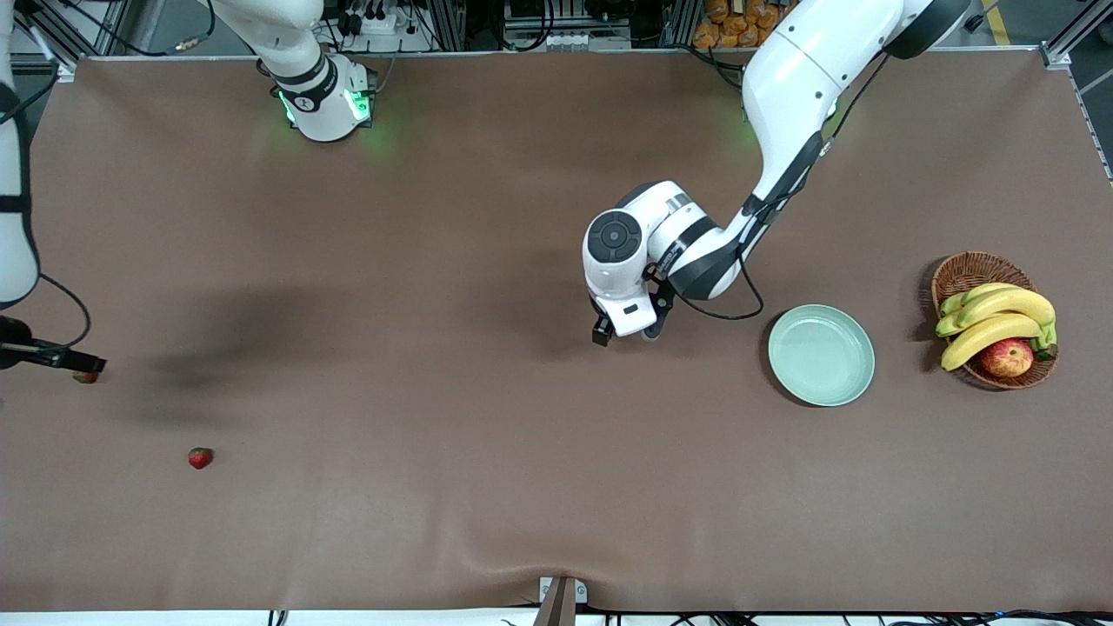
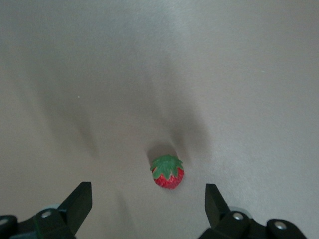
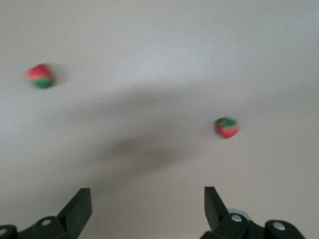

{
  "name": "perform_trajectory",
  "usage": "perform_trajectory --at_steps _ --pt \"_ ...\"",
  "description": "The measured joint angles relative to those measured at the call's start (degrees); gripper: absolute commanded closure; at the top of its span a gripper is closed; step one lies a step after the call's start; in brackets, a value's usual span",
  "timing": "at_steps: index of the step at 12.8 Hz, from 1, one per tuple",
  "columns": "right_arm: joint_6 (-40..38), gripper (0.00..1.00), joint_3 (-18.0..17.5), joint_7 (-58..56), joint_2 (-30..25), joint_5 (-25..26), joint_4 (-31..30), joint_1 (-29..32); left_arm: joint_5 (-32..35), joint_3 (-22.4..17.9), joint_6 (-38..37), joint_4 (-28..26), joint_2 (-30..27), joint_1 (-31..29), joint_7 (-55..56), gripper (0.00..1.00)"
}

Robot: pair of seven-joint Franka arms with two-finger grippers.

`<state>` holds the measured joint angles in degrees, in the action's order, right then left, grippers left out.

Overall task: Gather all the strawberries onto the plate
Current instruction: 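Grasp the strawberry with the left gripper while the right gripper returns, then carry the strawberry toward the plate while the right gripper grasps another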

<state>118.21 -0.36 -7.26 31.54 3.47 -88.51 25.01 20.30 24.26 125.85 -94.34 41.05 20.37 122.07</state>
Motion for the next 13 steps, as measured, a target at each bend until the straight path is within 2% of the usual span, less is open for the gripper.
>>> perform_trajectory --at_steps 3,5,8,9,10,11,12,13 --pt "10.6 0.0 -0.1 -4.3 7.2 -0.1 0.0 6.5 2.3 -0.1 1.1 0.0 1.8 0.1 4.5 0.0" --pt "14.8 0.0 -0.1 -4.6 10.3 -0.1 0.0 8.1 4.7 -0.1 2.5 0.0 2.9 0.6 9.2 0.03" --pt "18.5 0.0 -0.2 -4.5 12.5 -0.1 0.1 8.5 6.0 -0.1 3.5 0.1 3.7 0.9 12.2 0.23" --pt "18.7 0.0 -0.2 -4.5 12.9 -0.2 0.1 8.8 6.0 -0.1 3.6 0.2 3.8 0.9 12.7 0.32" --pt "18.7 0.0 -0.2 -4.5 13.0 -0.5 0.1 8.9 6.0 -0.1 3.6 0.2 3.9 0.9 13.0 0.46" --pt "18.7 0.0 -0.2 -4.5 13.1 -0.7 0.1 8.9 6.0 -0.2 3.6 0.2 4.0 0.8 13.1 0.64" --pt "18.6 0.0 -0.3 -4.5 13.1 -0.7 0.1 8.9 6.0 -0.2 3.6 0.2 4.1 0.8 13.1 0.9" --pt "18.5 0.0 -0.3 -4.5 13.2 -0.8 0.1 8.9 6.2 -0.3 3.7 0.3 4.2 0.8 13.1 1.0"
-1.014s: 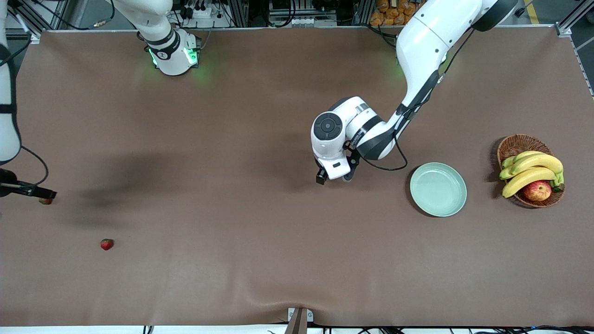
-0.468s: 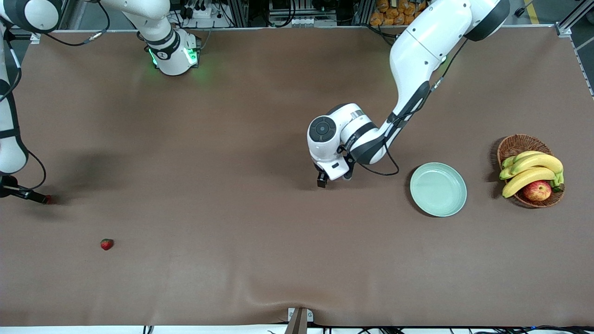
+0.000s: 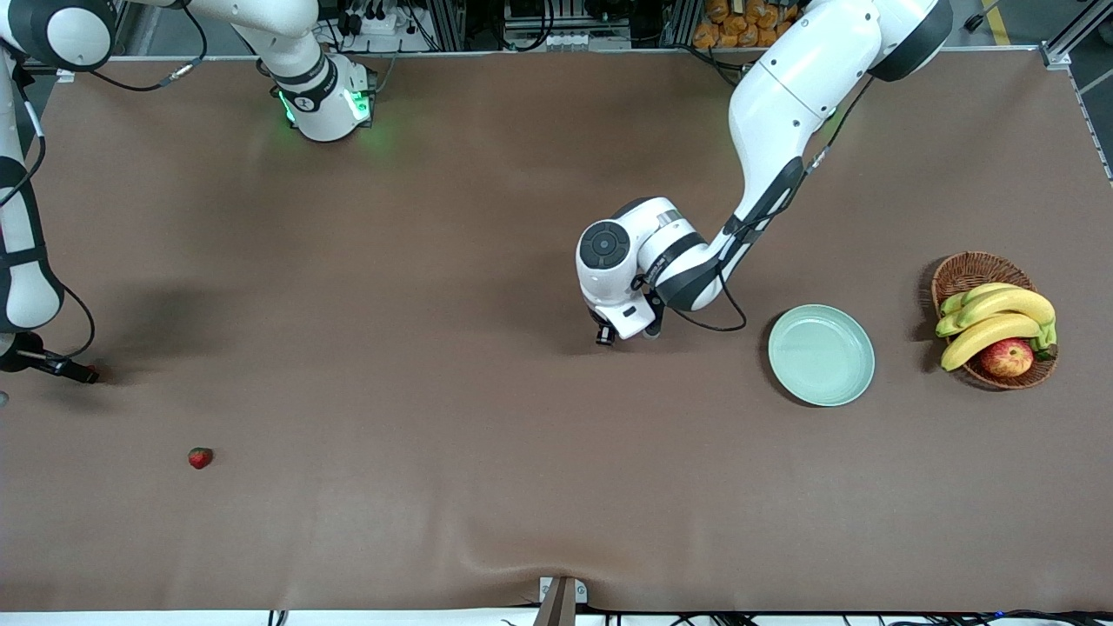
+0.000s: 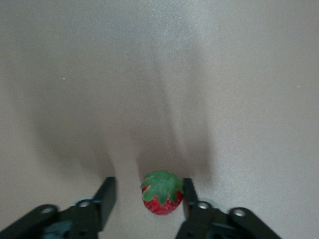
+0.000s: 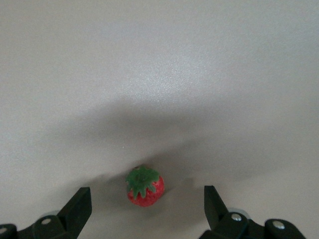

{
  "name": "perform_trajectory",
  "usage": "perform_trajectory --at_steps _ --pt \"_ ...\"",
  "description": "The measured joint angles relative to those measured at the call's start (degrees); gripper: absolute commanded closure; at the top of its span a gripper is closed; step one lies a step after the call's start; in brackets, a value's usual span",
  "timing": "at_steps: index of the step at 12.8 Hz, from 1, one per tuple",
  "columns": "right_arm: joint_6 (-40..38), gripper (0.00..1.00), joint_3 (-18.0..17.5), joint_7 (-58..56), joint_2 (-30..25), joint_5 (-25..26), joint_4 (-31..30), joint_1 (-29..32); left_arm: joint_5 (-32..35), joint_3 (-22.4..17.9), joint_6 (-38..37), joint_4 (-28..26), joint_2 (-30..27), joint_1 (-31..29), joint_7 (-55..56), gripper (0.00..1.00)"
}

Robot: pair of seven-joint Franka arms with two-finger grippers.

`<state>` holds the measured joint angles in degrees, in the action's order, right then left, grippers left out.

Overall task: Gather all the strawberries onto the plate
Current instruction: 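Carry the strawberry toward the plate while the right gripper grasps another, then drop the strawberry on the plate while the right gripper brings another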

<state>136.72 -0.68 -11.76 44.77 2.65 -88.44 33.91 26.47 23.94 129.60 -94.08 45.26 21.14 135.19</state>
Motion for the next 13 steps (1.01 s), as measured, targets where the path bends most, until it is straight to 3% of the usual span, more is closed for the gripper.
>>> perform_trajectory --at_steps 4,6,8,9,11,13 --pt "-0.1 0.0 0.0 -0.9 1.0 0.0 0.0 0.0 3.0 -0.2 0.0 1.4 -0.4 -1.3 -0.5 1.0" --pt "-0.1 0.0 0.0 -1.1 1.0 0.0 0.0 0.0 3.1 0.0 -3.5 2.5 -2.8 -3.4 -3.8 1.0" --pt "-0.1 0.0 0.0 -1.1 1.2 0.0 0.0 0.0 0.8 0.7 -8.9 2.8 -7.0 -6.5 -10.7 1.0" --pt "-0.1 0.06 0.0 -1.1 1.3 0.0 0.0 0.1 -2.4 1.1 -11.3 2.9 -9.3 -8.4 -15.5 1.0" --pt "-0.1 0.39 0.0 -1.2 1.4 0.0 0.0 0.1 -8.3 1.4 -16.6 2.9 -13.9 -12.6 -26.1 1.0" --pt "-0.1 0.91 -0.1 -1.8 1.5 0.0 0.0 0.1 -11.7 1.5 -22.5 2.7 -17.3 -17.5 -37.2 1.0"
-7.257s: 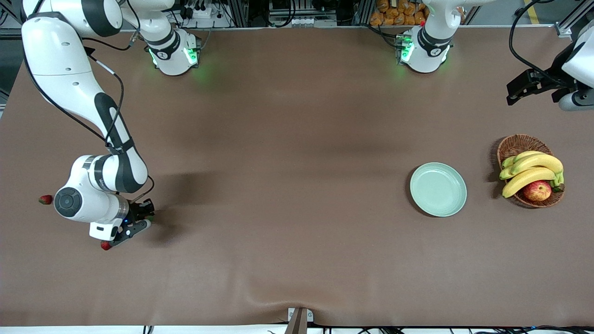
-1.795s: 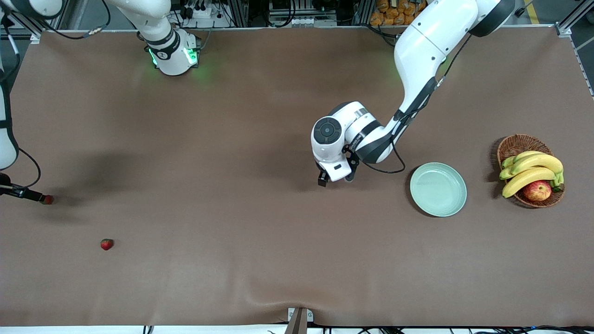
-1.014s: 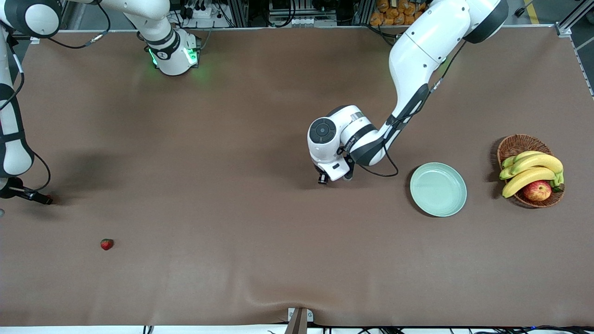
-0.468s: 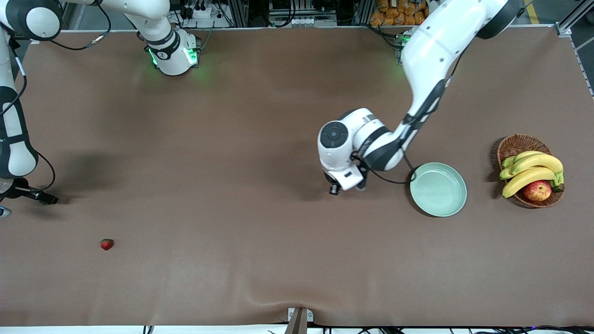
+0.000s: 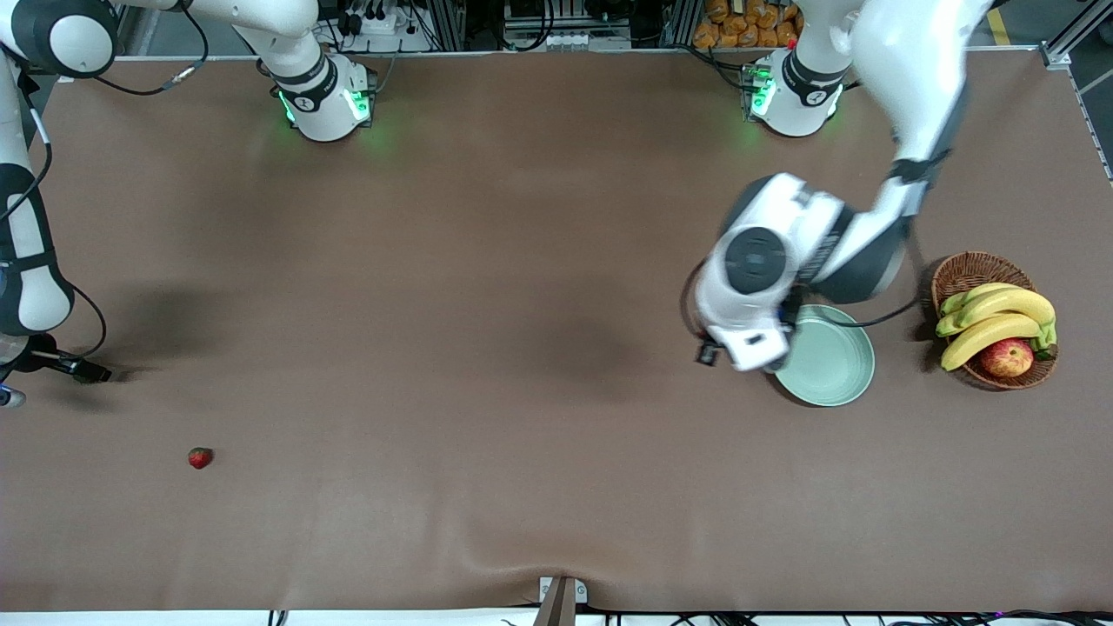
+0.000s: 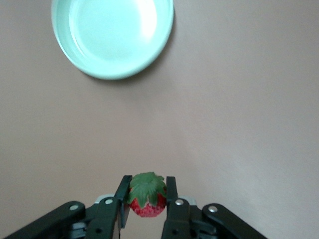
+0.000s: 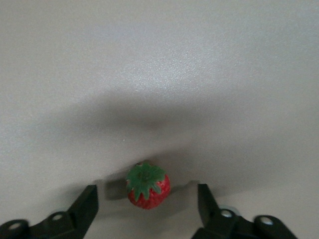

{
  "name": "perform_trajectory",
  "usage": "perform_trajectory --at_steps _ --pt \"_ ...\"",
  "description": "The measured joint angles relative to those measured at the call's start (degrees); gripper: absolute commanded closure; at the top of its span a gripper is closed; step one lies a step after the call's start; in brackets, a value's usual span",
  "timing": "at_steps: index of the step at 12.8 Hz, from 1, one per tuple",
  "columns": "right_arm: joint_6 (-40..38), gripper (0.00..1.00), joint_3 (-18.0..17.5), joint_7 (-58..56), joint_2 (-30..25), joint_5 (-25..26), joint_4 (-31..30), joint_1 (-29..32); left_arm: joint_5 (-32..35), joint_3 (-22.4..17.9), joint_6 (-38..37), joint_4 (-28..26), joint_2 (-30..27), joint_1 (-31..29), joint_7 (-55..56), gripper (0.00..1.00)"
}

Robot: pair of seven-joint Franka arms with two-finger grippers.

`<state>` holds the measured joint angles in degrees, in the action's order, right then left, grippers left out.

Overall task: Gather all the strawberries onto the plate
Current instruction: 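Drop the strawberry on the plate while the right gripper brings another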

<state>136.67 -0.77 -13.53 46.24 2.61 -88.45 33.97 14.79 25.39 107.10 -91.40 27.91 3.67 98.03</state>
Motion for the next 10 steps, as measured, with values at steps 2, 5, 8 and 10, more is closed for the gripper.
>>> perform_trajectory --at_steps 2,5,8,10 --pt "0.0 1.0 0.0 -3.1 0.0 0.0 0.0 0.0 -0.8 0.0 -3.8 -0.7 -1.0 -5.0 -10.3 1.0" --pt "0.1 1.0 0.0 -5.1 0.0 0.0 0.2 0.0 -0.9 -0.1 -4.7 -4.1 -0.8 -13.5 -26.1 1.0" --pt "-0.1 1.0 -0.4 -5.8 0.0 0.0 0.6 0.0 -0.9 -0.1 -1.4 -7.8 -0.5 -20.2 -35.5 1.0" --pt "-4.7 1.0 -2.1 -6.0 -1.0 0.0 2.2 0.0 -0.9 -0.1 5.5 -12.4 -0.3 -22.5 -38.1 1.0"
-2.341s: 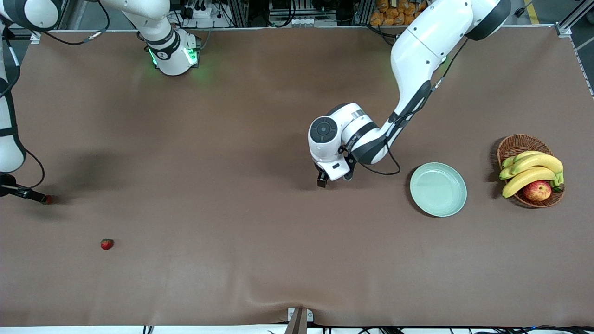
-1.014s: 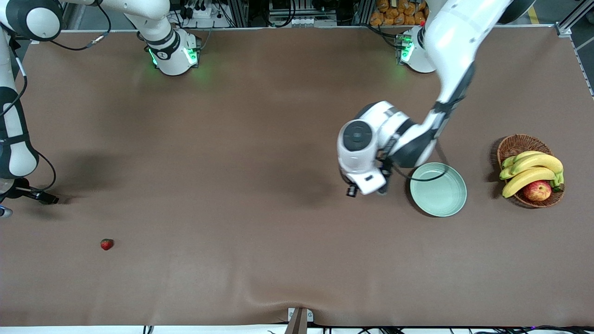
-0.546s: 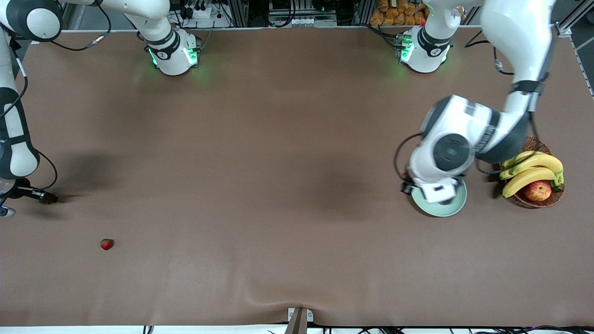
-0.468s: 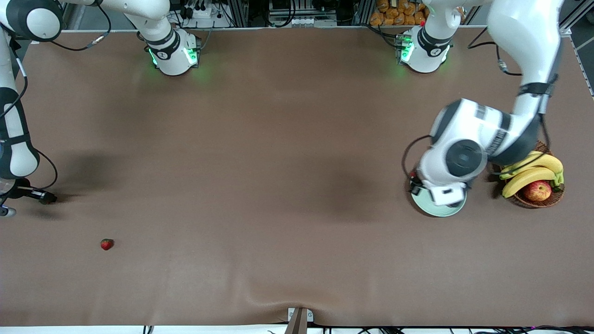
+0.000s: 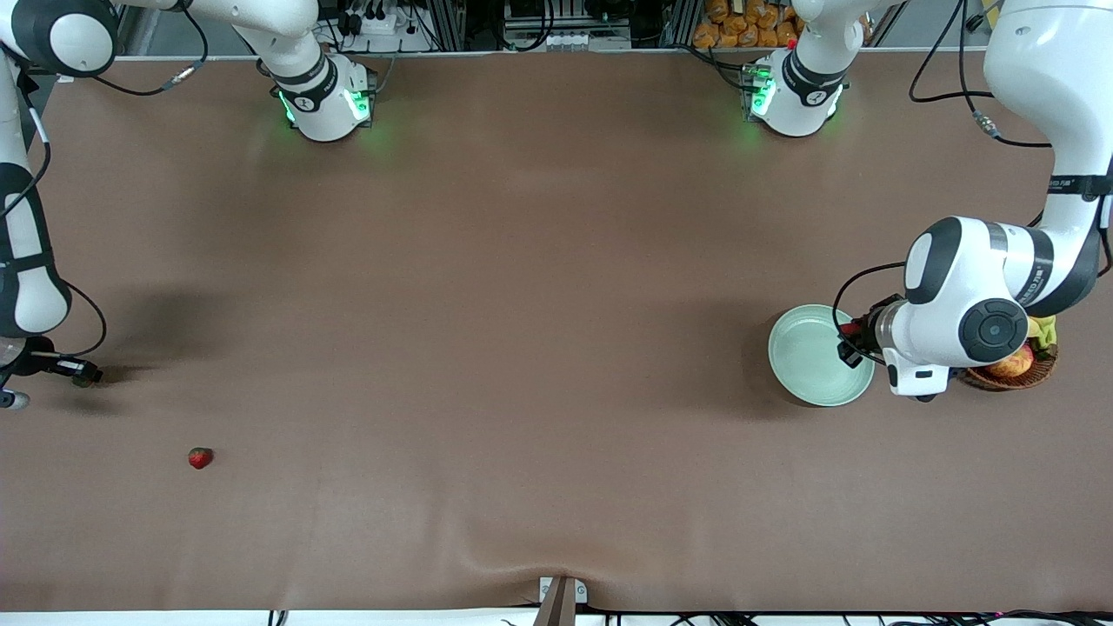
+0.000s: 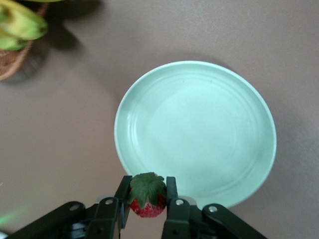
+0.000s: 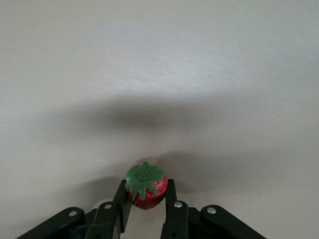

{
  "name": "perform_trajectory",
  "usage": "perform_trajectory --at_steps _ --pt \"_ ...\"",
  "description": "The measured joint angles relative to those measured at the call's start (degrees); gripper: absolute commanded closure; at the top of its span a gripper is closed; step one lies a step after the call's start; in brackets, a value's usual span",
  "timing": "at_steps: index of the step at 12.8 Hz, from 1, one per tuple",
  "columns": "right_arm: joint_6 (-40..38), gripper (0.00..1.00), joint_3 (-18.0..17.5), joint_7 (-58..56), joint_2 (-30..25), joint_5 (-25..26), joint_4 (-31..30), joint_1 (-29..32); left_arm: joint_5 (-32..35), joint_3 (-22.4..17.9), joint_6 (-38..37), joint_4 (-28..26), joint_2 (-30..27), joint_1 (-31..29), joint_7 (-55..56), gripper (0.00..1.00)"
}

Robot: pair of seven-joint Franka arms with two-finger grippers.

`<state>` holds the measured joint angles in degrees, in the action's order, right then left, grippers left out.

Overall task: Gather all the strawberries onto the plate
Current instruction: 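Drop the strawberry on the plate while the right gripper brings another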

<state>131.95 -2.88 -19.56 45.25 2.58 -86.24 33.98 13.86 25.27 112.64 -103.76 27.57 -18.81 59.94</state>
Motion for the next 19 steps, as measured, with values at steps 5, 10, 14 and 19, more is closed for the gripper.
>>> perform_trajectory --at_steps 5,10,14,19 --pt "-16.2 1.0 -3.0 -0.5 -5.6 0.0 7.2 -2.7 2.6 -0.1 14.0 -7.4 2.0 -4.0 -7.1 0.0" --pt "-23.9 1.0 -5.5 -0.4 -11.7 -0.3 7.7 -11.7 3.1 1.0 14.6 -4.3 0.4 -5.2 -12.3 0.0" --pt "-26.2 1.0 -12.3 -0.4 -13.1 -0.3 7.6 -18.2 2.5 9.1 3.0 -0.4 -7.2 -5.1 -12.3 0.0" --pt "-25.9 1.0 -16.3 -0.3 -13.1 -0.4 7.3 -30.8 -5.6 15.5 -18.2 12.1 -11.4 -5.1 -12.2 0.0"
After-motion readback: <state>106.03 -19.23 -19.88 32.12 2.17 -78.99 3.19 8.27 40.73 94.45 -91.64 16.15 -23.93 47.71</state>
